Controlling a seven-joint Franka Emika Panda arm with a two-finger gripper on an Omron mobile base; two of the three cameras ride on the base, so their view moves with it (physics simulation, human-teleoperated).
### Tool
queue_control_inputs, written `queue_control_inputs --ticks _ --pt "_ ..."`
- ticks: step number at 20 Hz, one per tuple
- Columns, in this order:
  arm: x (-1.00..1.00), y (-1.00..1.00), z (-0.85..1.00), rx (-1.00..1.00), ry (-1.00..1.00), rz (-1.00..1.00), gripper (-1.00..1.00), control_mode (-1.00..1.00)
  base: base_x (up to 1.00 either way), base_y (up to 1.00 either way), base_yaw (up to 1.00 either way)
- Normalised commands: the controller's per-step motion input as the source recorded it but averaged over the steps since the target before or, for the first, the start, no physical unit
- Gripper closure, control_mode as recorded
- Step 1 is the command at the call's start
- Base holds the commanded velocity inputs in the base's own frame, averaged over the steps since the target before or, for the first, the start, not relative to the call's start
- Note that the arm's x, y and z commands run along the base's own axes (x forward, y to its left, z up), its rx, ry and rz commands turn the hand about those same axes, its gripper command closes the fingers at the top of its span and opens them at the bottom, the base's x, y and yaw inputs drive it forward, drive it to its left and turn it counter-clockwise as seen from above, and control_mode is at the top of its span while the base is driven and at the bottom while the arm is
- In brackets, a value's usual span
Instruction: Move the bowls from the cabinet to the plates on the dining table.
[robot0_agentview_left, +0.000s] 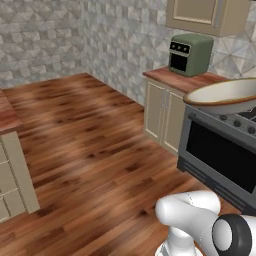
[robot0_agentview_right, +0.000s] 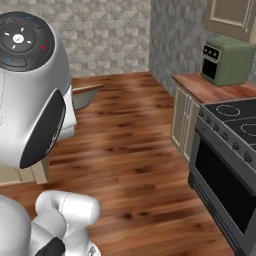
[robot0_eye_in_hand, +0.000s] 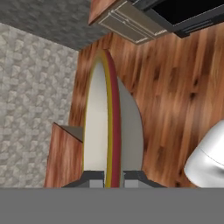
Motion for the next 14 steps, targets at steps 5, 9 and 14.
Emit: queue_control_inputs --ticks 5,9,14 --pt "0.00 0.00 0.00 0.00 0.00 0.00 1.00 1.00 -0.01 0.22 0.19" --pt "0.00 0.00 0.00 0.00 0.00 0.00 1.00 1.00 0.05 0.62 0.00" --pt "0.00 0.00 0.00 0.00 0.00 0.00 1.00 1.00 0.00 0.62 0.02"
